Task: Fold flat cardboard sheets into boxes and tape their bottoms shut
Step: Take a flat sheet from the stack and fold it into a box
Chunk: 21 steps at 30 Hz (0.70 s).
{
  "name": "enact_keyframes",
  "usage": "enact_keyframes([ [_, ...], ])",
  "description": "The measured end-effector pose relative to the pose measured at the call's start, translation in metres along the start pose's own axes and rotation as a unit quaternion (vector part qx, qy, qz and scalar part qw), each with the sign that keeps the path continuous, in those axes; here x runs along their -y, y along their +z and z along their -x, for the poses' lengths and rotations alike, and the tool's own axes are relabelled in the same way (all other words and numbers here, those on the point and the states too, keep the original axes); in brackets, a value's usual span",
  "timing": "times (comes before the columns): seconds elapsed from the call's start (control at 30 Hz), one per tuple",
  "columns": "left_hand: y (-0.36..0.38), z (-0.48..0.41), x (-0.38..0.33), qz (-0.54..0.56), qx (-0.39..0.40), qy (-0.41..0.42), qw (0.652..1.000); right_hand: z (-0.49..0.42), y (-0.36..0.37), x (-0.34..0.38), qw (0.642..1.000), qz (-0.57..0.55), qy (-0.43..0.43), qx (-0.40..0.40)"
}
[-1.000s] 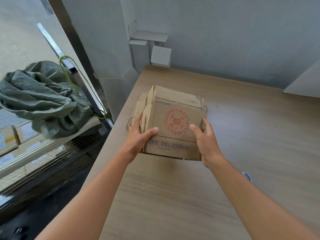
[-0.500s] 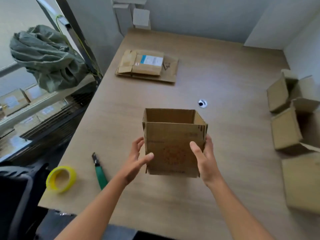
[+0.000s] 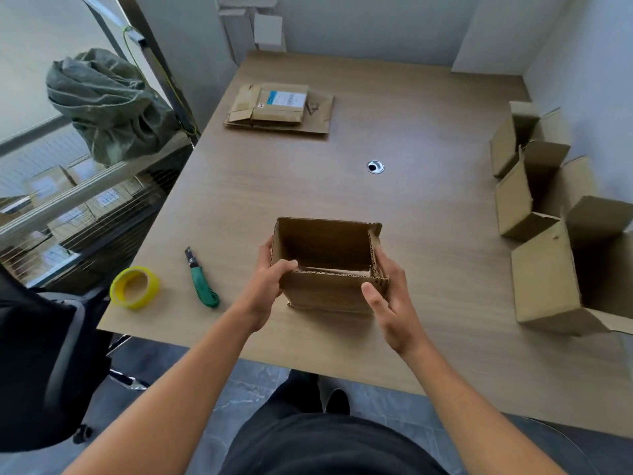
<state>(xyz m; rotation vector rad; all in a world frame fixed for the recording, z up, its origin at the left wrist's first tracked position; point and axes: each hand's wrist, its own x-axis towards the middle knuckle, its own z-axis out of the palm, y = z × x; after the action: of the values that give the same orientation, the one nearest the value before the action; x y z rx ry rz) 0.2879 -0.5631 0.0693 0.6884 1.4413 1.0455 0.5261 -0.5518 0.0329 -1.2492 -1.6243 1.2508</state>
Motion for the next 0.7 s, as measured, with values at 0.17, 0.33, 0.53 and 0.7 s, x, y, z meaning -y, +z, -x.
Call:
enact_keyframes([
  [0.17,0.010,0.006,0.005,-0.027,-0.015,0.045,0.999,0.002,-0.009,-0.011,1.000,0.011,0.021,-0.009],
  [0.33,0.017,0.011,0.003,-0.167,-0.023,0.073,0.983,-0.002,-0.012,-0.015,0.999,0.022,0.024,-0.009],
  [0.53,0.020,0.009,0.002,-0.174,-0.100,0.044,0.979,0.003,-0.014,-0.021,1.000,0.009,0.009,0.016],
  [0.7,0.009,0.004,0.013,-0.129,-0.045,0.073,0.988,-0.002,-0.016,-0.016,1.000,0.026,0.009,0.008],
])
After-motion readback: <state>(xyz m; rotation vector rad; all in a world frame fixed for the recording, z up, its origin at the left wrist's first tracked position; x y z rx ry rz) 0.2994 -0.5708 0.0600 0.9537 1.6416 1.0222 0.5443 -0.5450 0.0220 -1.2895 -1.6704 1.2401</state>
